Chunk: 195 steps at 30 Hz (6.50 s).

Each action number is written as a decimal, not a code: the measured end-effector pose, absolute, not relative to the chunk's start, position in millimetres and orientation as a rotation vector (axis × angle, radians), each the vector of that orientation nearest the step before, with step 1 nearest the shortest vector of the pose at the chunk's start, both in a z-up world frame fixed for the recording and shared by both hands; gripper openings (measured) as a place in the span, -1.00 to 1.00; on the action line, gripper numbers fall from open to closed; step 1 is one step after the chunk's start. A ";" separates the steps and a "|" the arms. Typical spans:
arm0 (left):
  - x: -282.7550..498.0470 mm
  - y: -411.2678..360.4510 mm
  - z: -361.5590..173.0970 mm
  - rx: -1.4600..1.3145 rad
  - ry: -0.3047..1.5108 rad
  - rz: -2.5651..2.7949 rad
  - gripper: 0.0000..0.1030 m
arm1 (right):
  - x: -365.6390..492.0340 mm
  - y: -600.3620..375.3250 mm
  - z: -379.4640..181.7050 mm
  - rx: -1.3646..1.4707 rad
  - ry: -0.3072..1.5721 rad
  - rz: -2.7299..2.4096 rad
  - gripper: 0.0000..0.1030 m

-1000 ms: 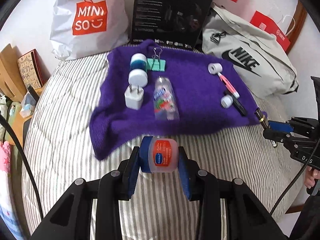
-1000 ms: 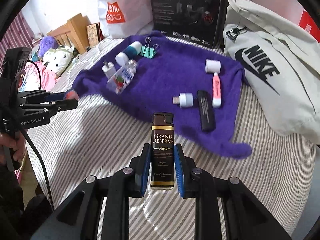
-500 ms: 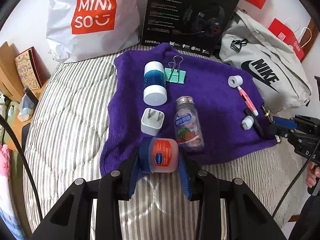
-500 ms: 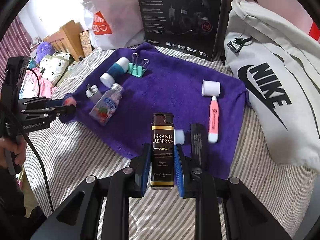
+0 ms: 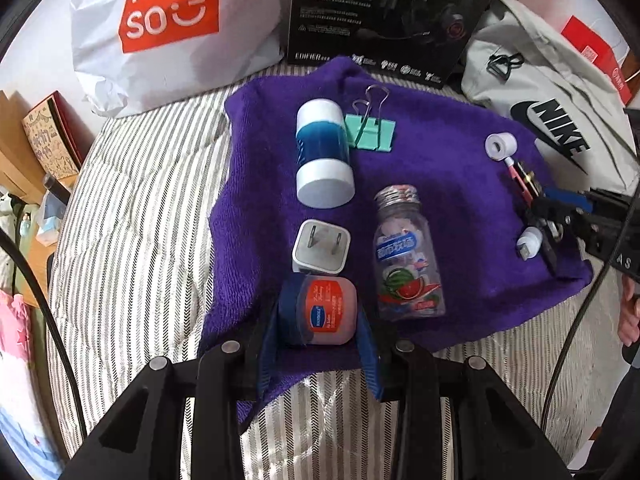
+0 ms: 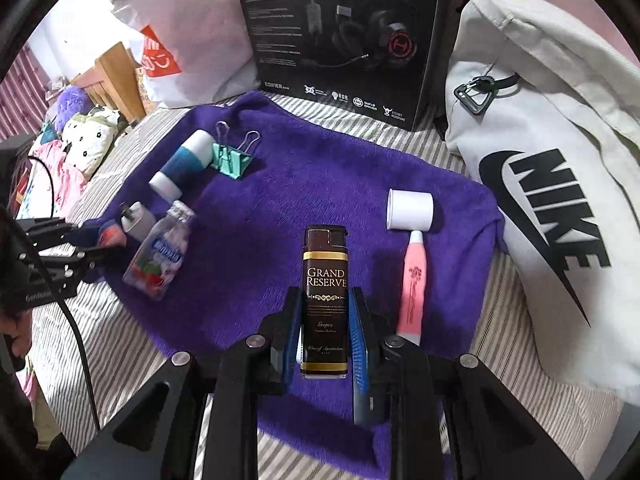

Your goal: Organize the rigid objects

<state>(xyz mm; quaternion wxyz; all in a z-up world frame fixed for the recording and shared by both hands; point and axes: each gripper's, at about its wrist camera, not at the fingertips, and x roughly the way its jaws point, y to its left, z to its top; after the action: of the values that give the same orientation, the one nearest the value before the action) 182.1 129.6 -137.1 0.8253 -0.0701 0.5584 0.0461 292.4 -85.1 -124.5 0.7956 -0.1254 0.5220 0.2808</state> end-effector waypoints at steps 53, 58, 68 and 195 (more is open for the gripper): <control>196.9 115.4 -149.0 -0.092 1.217 0.097 -0.07 | 323.2 -38.6 -161.8 -0.354 1.165 0.603 -0.13; 186.4 118.4 -137.3 -0.150 1.206 0.085 0.06 | 311.1 -50.9 -147.3 -0.303 1.155 0.598 -0.13; 146.0 93.5 -98.2 -0.090 1.103 0.080 0.57 | 255.3 -86.7 -101.8 -0.237 1.077 0.515 0.38; 18.9 46.0 -28.3 -0.077 0.942 0.129 1.00 | 92.3 -180.8 -43.4 -0.104 1.043 0.239 0.99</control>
<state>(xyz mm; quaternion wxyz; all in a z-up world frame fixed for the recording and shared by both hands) 18.9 46.0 -28.3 0.8884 -0.0369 0.4533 0.0622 92.3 -180.8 -43.4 0.8589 -0.0495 0.4968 0.1140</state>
